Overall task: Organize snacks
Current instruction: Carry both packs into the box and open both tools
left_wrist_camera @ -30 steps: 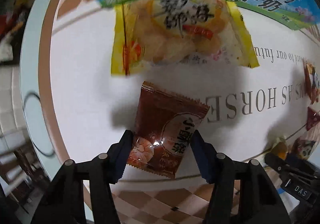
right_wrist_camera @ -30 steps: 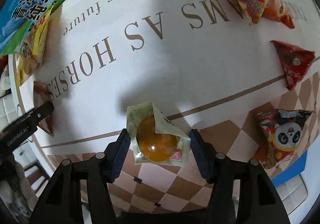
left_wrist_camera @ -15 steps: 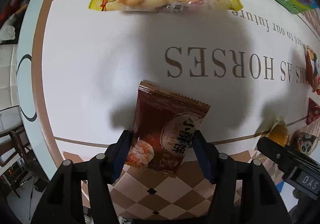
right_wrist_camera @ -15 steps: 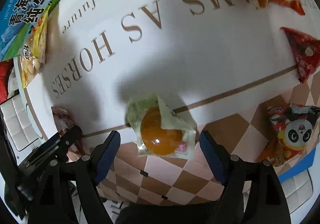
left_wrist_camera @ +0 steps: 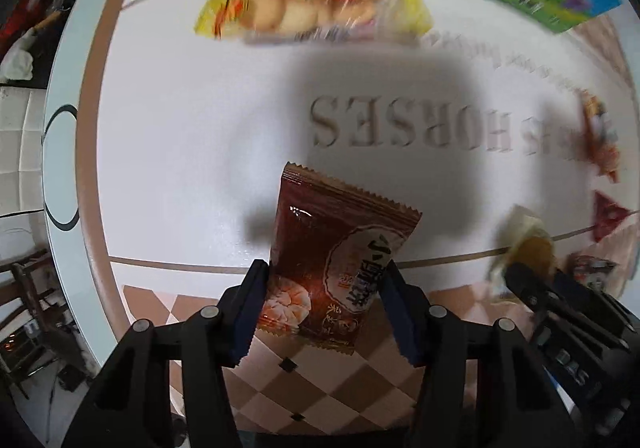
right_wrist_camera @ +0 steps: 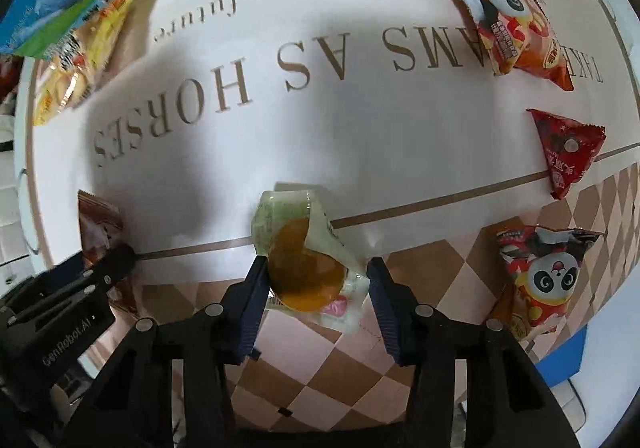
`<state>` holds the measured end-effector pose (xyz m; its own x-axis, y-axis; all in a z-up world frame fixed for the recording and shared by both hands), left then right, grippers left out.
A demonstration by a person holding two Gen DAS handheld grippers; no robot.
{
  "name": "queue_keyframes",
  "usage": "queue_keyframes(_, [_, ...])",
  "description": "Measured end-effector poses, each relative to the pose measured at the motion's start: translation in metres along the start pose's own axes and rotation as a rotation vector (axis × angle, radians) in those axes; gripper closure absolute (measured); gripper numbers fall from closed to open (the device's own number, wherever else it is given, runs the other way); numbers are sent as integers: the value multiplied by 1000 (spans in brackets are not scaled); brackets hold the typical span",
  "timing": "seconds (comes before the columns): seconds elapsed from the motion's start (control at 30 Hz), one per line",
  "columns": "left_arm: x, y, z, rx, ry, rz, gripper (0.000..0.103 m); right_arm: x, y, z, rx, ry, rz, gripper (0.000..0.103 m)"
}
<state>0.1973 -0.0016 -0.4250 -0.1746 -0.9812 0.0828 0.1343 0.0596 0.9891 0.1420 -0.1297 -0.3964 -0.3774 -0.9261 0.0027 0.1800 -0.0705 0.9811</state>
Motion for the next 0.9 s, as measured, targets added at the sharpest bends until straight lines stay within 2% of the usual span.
queue_keyframes(0.1, [8, 27, -8, 51, 1, 26, 50, -11, 21, -9, 16, 11, -25, 51])
queue_keyframes(0.2, [16, 69, -24, 126, 4, 69, 50, -17, 42, -16, 5, 4, -85, 51])
queue_keyframes(0.3, [20, 114, -45, 197, 5, 118, 50, -28, 88, -32, 31, 5, -168, 51])
queue_keyframes(0.4, [14, 156, -82, 263, -4, 137, 49, -36, 140, -54, 81, 10, -248, 51])
queue_keyframes(0.47, [-2, 179, -115, 303, -9, 114, 49, -41, 178, -82, 125, 13, -295, 51])
queue_keyframes(0.57, [-29, 200, -157, 343, -14, 35, 49, -43, 212, -119, 198, 15, -314, 51])
queue_keyframes(0.6, [-35, 205, -170, 344, -8, 18, 49, -45, 226, -139, 235, 9, -307, 51])
queue_keyframes(0.7, [-52, 196, -198, 304, -1, -14, 49, -67, 225, -180, 268, 2, -279, 51])
queue_keyframes(0.83, [-79, 172, -219, 199, -7, -66, 49, -74, 203, -227, 245, -11, -219, 51])
queue_keyframes(0.9, [-89, 154, -228, 144, -3, -78, 49, -75, 185, -240, 226, -23, -199, 51])
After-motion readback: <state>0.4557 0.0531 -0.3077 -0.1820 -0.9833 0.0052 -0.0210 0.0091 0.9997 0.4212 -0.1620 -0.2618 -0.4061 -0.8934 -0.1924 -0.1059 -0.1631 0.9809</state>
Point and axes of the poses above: each gripper's, at about its wrist camera, not at the fingertips, and y roughly against the way its jaws point, x to its right, z to its underside, the point moved 10 cm from there along -y, roughly the way its jaws point, and after that the axes turned 13 degrees about -y, right-handed, at the moved point
